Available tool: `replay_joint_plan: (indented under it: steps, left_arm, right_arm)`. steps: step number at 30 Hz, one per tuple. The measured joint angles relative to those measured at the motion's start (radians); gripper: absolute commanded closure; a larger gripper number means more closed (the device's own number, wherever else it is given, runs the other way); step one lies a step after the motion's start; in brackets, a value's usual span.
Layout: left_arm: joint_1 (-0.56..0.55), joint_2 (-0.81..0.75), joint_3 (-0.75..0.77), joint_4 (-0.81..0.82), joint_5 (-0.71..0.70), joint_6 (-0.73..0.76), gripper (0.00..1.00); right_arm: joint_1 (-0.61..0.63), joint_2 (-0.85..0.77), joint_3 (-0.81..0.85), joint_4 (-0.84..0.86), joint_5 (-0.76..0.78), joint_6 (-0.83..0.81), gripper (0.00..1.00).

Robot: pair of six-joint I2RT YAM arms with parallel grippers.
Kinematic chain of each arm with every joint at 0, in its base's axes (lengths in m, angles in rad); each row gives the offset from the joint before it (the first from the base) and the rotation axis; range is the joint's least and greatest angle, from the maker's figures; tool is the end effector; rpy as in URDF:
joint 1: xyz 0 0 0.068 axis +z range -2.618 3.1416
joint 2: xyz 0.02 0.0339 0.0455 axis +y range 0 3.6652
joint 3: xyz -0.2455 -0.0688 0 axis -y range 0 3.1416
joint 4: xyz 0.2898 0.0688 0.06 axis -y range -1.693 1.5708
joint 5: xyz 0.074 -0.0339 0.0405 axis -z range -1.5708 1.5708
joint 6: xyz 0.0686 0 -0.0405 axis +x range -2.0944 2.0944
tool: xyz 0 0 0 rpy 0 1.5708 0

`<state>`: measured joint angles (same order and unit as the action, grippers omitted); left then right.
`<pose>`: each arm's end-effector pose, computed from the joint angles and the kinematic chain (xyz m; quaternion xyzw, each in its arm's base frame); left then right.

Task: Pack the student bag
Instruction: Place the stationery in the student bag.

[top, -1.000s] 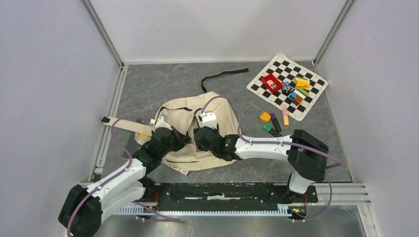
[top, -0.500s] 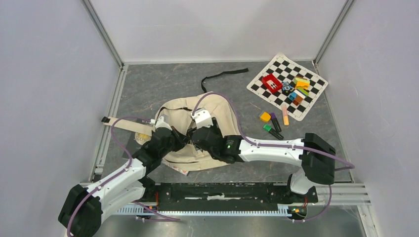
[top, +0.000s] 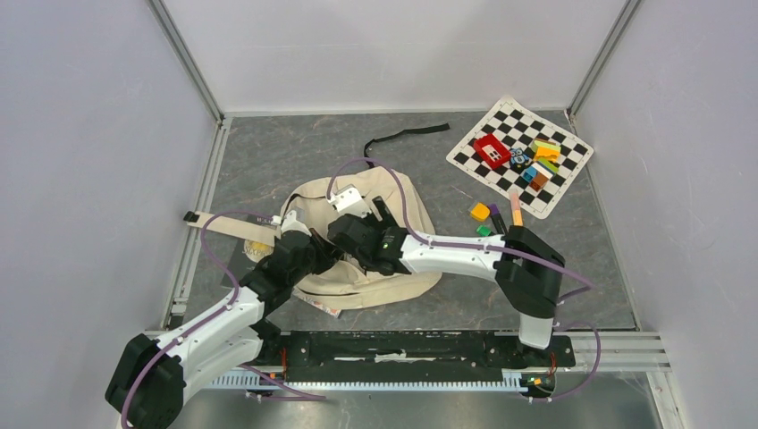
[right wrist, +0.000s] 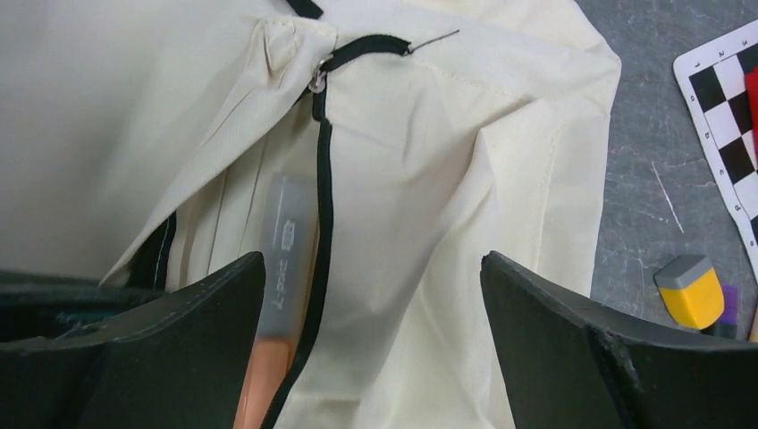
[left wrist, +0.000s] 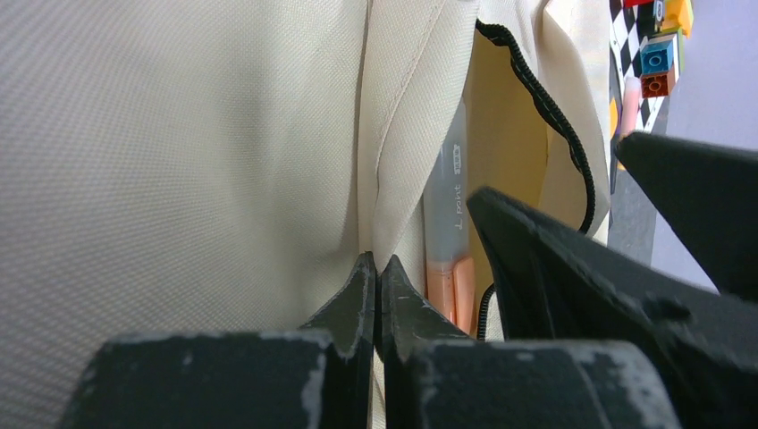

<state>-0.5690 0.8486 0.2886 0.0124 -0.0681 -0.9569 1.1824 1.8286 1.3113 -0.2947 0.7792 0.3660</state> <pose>0.2188 -0.1344 0.1204 -0.1843 0.8519 -0.3167 0.3742 0.2145 0.3970 0.1706 -0.2120 0.8445 -0.0127 0.4916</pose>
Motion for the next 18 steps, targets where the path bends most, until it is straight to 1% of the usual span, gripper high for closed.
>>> replay_joint_plan:
  steps: [7,11,14,18]
  left_arm:
    - [0.000,-0.006,0.000,-0.002,0.000,-0.005,0.98]
    - [0.000,-0.012,0.000,-0.002,0.000,-0.006,0.98]
    - [0.000,-0.012,0.000,-0.003,0.000,-0.006,0.98]
    - [0.000,-0.011,0.000,-0.003,0.000,-0.006,0.98]
  right_arm:
    - [-0.017,0.085,0.101,-0.043,0.051,-0.031,0.09]
    - [-0.016,0.084,0.108,-0.082,0.107,-0.031,0.17]
    - [-0.016,0.079,0.108,-0.105,0.143,-0.041,0.28]
    - [-0.015,0.035,0.108,-0.137,0.157,-0.058,0.49]
